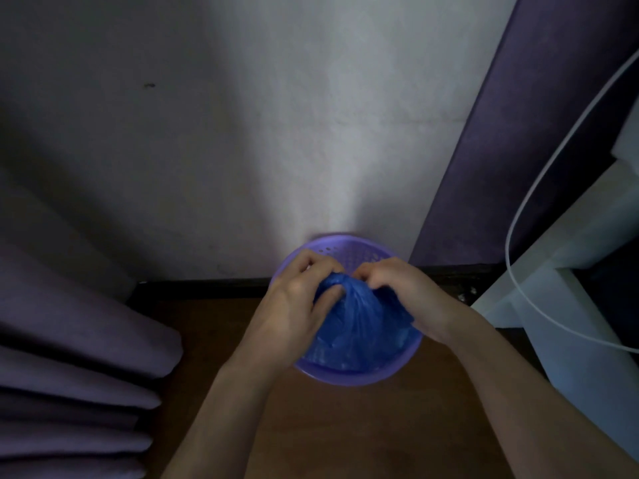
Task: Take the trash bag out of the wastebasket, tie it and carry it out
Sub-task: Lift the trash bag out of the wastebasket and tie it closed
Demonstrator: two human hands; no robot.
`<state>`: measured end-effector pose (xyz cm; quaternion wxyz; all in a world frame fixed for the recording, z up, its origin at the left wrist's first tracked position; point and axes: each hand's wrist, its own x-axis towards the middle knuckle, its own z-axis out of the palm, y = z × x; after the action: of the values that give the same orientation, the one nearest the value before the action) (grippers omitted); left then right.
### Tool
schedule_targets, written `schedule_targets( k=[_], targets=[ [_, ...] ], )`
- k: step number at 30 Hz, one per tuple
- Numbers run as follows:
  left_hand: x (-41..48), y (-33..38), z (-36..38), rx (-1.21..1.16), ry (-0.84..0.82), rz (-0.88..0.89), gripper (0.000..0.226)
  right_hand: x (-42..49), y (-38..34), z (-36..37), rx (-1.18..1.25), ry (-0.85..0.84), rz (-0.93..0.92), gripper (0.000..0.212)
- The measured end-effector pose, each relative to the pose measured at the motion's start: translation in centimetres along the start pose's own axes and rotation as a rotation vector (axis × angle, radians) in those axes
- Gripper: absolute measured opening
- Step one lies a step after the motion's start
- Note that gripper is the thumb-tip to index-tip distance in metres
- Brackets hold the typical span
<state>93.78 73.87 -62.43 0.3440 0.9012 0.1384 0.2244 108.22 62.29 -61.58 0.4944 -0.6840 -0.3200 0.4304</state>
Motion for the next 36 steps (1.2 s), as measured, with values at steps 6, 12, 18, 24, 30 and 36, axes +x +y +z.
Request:
schedule_targets(
  k=[6, 12, 18, 24, 30, 36],
  targets=[
    [0.4, -0.2, 0.5, -0.090, 0.013, -0.206, 0.012, -0.7, 0.2, 0.4, -0.638, 0.164, -0.256, 0.034],
    [0.4, -0.2, 1.1, -0.714, -0.088, -0.577, 0.020, -0.8, 0.5, -0.5, -0.813, 0.239, -0.315, 0.029],
    [-0.1, -0.4, 1.0, -1.358, -0.290, -0.727, 0.011, -0.2, 1.0, -0.3, -0.846, 0.284, -0.335, 0.021],
    [-0.1, -0.7, 1.2, -1.488, -0.431, -0.741, 0.025, -0.2, 0.9, -0.2, -0.753, 0.358, -0.371, 0.029],
    [0.1, -1.1, 1.1, -1.434, -0.301, -0.792, 0.028, -1.8, -0.3, -0.4, -0.545, 0.157, -0.526, 0.021],
    [0.2, -1.1, 1.1, -1.352, -0.310, -0.731, 0.034, -1.9, -0.4, -0.6, -0.606, 0.143, -0.407, 0.023]
  ],
)
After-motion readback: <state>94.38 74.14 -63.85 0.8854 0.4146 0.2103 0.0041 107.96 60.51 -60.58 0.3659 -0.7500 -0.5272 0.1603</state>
